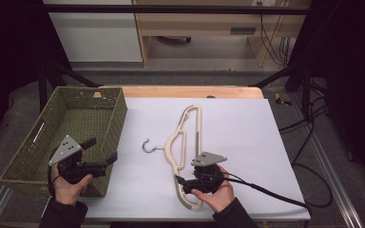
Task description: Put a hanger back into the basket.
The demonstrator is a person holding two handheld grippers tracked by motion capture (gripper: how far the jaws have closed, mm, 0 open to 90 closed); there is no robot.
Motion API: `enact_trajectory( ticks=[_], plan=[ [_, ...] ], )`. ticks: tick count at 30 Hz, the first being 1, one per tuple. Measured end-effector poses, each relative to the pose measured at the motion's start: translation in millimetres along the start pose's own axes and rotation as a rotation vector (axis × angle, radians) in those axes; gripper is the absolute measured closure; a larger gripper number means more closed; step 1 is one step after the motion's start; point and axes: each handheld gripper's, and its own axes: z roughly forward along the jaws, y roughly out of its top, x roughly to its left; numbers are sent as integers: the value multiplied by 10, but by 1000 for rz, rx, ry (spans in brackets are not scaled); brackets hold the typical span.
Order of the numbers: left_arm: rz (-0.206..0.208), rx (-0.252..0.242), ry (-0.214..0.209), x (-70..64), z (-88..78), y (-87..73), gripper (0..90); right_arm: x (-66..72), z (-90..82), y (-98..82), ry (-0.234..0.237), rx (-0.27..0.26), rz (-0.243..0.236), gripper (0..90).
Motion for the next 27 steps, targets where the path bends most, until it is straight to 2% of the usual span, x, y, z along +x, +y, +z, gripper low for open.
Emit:
enact_trajectory(
  ticks=[9,11,12,19,21,22,25,27],
  plan=[
    [5,7,0,-5,10,-6,59,40,268,-95,29,70,41,323],
    [4,7,1,-5,13,-7,59,49,298,-106,33,82,55,337],
    [4,8,-1,-7,15,-8,59,70,355,-119,36,95,76,362],
    [13,11,-5,-18,14,-7,60,143,511,-168,1,160,26,451],
    [13,11,-5,-21,14,-7,60,157,532,-182,-1,184,57,477],
    [13,11,-5,-21,14,-7,60,144,542,-192,-6,188,45,493],
    [13,11,-3,-22,13,-6,61,147,554,-200,-10,196,52,540],
    [10,9,-2,-25,12,-5,61,151,551,-191,-5,199,82,575]
  ],
)
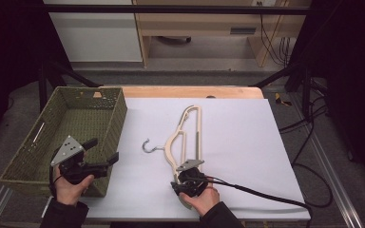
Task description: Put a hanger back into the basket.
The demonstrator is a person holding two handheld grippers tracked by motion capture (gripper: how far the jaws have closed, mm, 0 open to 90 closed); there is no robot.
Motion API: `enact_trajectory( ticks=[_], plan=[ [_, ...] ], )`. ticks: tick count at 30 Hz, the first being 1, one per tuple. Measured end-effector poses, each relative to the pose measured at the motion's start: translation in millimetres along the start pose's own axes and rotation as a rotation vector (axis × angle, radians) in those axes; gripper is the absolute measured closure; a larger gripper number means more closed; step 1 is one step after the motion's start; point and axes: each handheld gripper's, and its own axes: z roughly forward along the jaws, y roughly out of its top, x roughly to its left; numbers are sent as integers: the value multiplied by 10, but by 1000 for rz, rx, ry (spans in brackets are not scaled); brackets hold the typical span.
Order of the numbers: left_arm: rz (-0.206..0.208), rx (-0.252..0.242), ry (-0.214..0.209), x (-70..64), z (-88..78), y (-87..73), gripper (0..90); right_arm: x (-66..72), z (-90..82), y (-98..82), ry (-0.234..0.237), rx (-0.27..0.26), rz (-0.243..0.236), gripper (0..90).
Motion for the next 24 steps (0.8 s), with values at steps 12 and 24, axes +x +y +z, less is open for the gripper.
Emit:
enact_trajectory(
  ticks=[12,24],
  plan=[
    [2,3,-5,-17,18,-5,62,-38,-53,32,35,7,73,678],
    [8,3,-9,-43,17,1,63,-27,-40,16,28,24,79,631]
  ],
)
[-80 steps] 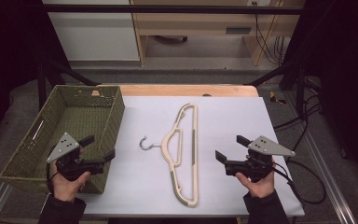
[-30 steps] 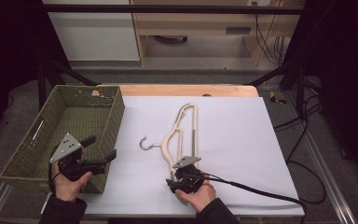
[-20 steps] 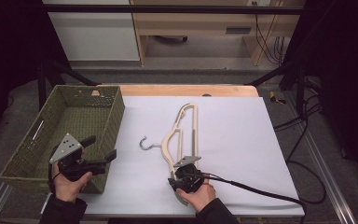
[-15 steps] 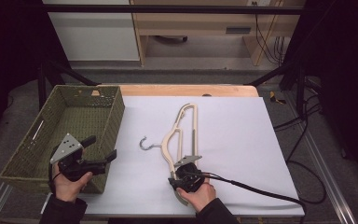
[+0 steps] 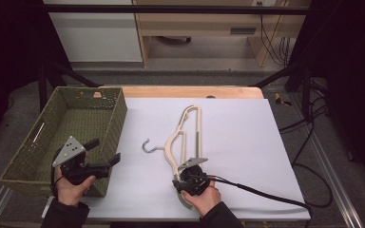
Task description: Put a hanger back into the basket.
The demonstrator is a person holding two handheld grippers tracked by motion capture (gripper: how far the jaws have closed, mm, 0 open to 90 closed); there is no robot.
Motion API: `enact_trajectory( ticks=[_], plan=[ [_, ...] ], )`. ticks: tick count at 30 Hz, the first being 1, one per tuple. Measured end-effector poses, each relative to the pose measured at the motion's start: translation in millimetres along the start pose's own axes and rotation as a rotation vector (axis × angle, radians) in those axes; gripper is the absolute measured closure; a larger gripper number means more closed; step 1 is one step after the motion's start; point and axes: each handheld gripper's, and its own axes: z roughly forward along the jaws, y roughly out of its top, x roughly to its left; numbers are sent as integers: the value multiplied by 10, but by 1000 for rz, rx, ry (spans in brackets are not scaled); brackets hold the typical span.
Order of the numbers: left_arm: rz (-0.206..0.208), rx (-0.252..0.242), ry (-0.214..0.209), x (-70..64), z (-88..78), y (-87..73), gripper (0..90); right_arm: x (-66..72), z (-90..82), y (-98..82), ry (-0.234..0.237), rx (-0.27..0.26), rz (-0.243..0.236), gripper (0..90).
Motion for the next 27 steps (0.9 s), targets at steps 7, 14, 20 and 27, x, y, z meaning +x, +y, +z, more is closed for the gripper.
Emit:
enact_trajectory(
  ticks=[7,14,20,27],
  plan=[
    [1,0,-1,1,0,0,64,-26,-26,7,6,5,9,660],
    [3,3,-3,-4,8,-4,64,-98,-70,10,28,11,43,709],
    [-1,2,-2,-10,17,-7,64,-154,-109,4,21,22,64,733],
    [4,11,-4,-6,27,-15,64,-228,-156,3,12,35,85,768]
  ],
)
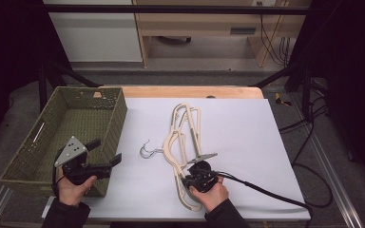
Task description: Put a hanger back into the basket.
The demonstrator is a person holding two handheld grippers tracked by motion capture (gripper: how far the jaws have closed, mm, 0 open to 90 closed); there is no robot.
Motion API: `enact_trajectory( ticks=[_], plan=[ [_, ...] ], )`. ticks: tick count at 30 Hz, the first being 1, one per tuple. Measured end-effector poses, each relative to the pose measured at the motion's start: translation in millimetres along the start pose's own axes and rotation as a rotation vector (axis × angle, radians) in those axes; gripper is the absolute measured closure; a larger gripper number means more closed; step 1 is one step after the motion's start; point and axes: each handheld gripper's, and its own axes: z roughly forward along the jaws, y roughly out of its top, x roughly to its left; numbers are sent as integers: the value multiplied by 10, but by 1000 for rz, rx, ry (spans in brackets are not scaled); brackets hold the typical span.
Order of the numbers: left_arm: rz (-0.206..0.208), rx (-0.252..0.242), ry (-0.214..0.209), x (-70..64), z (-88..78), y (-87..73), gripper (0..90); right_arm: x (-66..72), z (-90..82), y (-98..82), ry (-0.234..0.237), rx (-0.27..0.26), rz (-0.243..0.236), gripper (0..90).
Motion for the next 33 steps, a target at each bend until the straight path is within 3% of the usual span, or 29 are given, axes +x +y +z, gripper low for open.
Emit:
enact_trajectory(
  ticks=[4,11,14,17,19,22,26,29,33],
  plan=[
    [1,1,-2,-6,3,0,65,-16,-33,4,-24,6,24,777],
    [2,-5,-1,-10,-6,7,65,-66,-21,-18,-67,-6,-39,764],
    [1,-7,-1,-18,-6,10,65,-74,21,-24,-90,-18,-62,674],
    [-1,-11,-2,-28,-5,16,65,-80,45,-31,-109,-14,-87,696],
    [2,-11,-5,-40,-8,21,66,-82,45,-30,-129,-12,-93,764],
    [9,-10,-9,-55,-11,29,66,-74,42,-10,-117,-9,-48,778],
    [16,-11,-21,-112,-3,47,67,-117,29,5,-142,-1,-40,793],
    [25,-10,-34,-161,6,58,68,-147,9,15,-137,-11,-48,794],
    [32,-8,-46,-222,16,72,68,-157,-22,24,-122,-21,-12,796]
  ],
)
